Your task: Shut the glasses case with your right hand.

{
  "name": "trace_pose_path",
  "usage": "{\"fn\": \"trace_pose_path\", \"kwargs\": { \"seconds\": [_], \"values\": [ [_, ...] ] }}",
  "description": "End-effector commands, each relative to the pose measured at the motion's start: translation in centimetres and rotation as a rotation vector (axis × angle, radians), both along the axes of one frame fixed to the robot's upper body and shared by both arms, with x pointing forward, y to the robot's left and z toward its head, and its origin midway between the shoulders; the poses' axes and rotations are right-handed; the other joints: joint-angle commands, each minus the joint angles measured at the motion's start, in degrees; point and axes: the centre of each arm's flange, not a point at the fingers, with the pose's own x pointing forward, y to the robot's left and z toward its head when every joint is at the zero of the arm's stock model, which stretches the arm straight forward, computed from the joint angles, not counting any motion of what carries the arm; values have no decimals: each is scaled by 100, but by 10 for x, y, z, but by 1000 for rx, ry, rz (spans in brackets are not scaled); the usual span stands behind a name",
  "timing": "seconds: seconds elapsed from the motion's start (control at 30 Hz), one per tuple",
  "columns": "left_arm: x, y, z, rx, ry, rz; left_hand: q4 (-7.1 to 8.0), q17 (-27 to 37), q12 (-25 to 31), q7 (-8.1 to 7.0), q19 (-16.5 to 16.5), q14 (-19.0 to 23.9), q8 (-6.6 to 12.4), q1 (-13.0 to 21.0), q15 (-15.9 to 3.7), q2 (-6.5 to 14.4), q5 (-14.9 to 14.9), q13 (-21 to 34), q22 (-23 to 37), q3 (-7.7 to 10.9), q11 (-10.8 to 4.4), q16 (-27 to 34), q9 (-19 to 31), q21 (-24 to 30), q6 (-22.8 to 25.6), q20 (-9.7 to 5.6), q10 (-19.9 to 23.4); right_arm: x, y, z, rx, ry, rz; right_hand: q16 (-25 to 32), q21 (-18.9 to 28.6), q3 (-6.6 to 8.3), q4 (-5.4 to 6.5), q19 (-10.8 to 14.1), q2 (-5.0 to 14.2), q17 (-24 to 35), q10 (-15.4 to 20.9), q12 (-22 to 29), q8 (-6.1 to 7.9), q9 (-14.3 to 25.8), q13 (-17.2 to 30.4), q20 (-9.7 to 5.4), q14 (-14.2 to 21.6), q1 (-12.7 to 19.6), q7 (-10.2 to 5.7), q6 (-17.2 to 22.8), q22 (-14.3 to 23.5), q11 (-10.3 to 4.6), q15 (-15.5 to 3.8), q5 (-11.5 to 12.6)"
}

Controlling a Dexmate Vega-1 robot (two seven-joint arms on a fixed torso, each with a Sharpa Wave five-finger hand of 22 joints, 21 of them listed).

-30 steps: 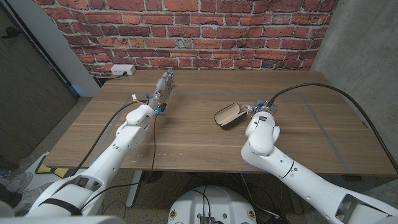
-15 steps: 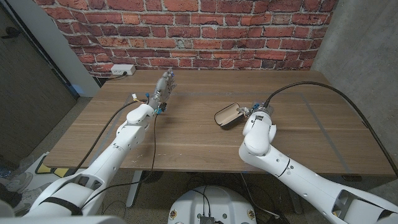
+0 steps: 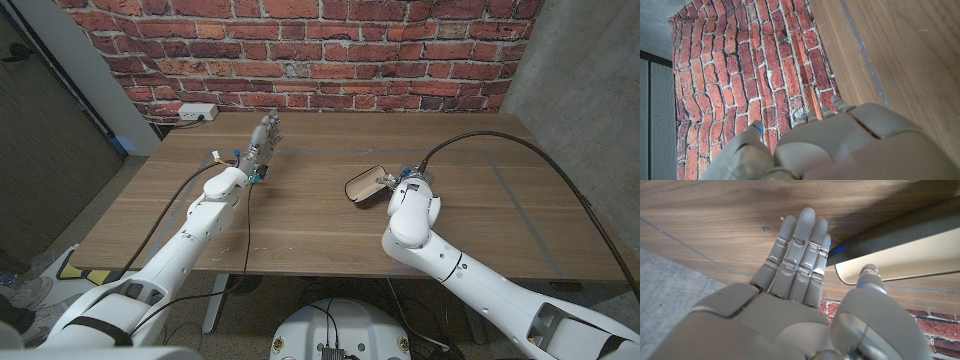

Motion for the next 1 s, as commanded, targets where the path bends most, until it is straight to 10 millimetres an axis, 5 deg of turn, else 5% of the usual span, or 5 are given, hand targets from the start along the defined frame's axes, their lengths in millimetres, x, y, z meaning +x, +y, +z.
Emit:
{"fn": "trace_pose_path", "kwargs": {
  "seconds": [0.03,0.43,0.6,0.77,1.0],
  "values": [
    [0,0,0,-4,2,0,-4,33,18,17,-572,-1087,31,0,-217,467,25,32,13,-16,17,34,7,-2,-1269,-253,-997,2,4,0,-30,3,22,69,128,102,-99,-176,48,34,-263,-64,-105,56,100,-26,-241,319,-49,-212,171,-72,-248,24],
    [2,1,0,-7,3,1,-2,33,21,16,-571,-1084,33,-2,-221,467,27,32,13,-18,8,36,7,-8,-1263,-253,-994,1,9,3,-83,3,41,162,513,334,-181,-615,191,-50,-937,-405,-488,81,144,-61,-768,1270,-157,-894,581,-152,-300,44],
    [3,2,0,-8,5,2,-1,34,21,14,-571,-1088,34,-3,-228,467,28,32,14,-20,6,35,7,-10,-1262,-251,-993,3,12,4,-111,17,31,197,580,324,-163,-777,158,-61,-1108,-510,-588,79,119,-30,-897,1403,-168,-1070,659,-175,-302,38],
    [4,2,0,-7,4,3,0,33,19,9,-570,-1086,33,-3,-230,468,29,32,14,-20,9,36,7,-13,-1263,-250,-1001,6,15,4,-130,12,42,438,729,309,-91,-818,229,-109,-294,-144,-301,123,236,-71,-846,1766,-381,-169,505,-352,-315,68],
    [6,3,1,-7,6,4,0,34,18,3,-573,-1093,30,-4,-218,467,30,32,15,-21,-8,34,8,-18,-1272,-253,-1005,9,18,6,-139,-25,71,815,1045,519,-152,-639,538,-51,563,295,13,108,451,-205,-367,2433,-536,870,339,-557,-331,63]
  ]
}}
